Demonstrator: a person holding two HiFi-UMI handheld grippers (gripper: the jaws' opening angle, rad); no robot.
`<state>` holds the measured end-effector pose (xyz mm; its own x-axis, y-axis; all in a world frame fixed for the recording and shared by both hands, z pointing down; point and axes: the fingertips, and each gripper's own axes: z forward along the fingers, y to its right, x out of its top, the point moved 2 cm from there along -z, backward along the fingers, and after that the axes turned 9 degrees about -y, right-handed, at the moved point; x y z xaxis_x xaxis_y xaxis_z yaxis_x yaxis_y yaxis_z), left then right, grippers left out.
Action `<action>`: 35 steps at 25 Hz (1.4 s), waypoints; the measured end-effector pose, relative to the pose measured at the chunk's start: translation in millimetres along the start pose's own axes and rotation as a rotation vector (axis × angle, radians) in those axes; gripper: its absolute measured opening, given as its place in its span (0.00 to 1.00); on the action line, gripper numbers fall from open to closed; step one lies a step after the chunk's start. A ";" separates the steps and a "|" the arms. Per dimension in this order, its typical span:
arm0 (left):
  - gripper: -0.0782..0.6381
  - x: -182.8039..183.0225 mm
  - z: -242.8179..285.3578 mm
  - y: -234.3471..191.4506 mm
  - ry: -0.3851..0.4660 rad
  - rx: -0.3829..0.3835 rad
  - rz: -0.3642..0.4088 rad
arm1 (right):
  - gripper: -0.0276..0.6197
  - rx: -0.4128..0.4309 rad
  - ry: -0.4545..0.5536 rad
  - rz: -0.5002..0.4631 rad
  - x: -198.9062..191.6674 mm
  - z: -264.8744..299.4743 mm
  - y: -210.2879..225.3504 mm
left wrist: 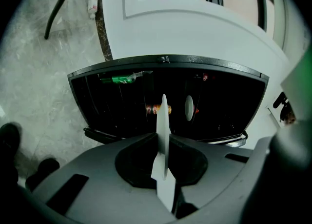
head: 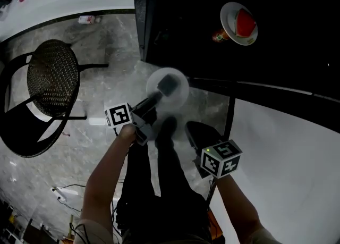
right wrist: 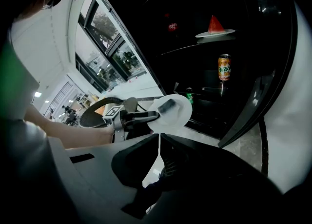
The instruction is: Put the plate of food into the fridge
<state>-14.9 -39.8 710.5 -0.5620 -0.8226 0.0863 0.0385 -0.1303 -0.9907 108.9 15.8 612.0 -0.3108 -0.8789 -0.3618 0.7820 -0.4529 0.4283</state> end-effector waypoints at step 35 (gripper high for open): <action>0.14 21.0 40.5 -81.3 0.045 0.050 0.000 | 0.09 0.022 -0.054 0.001 -6.7 55.5 35.9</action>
<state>3.6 -68.9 797.1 -0.5982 -0.7973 0.0809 0.0793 -0.1593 -0.9840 109.0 -2.8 675.8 -0.3393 -0.8858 -0.3164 0.7704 -0.4547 0.4468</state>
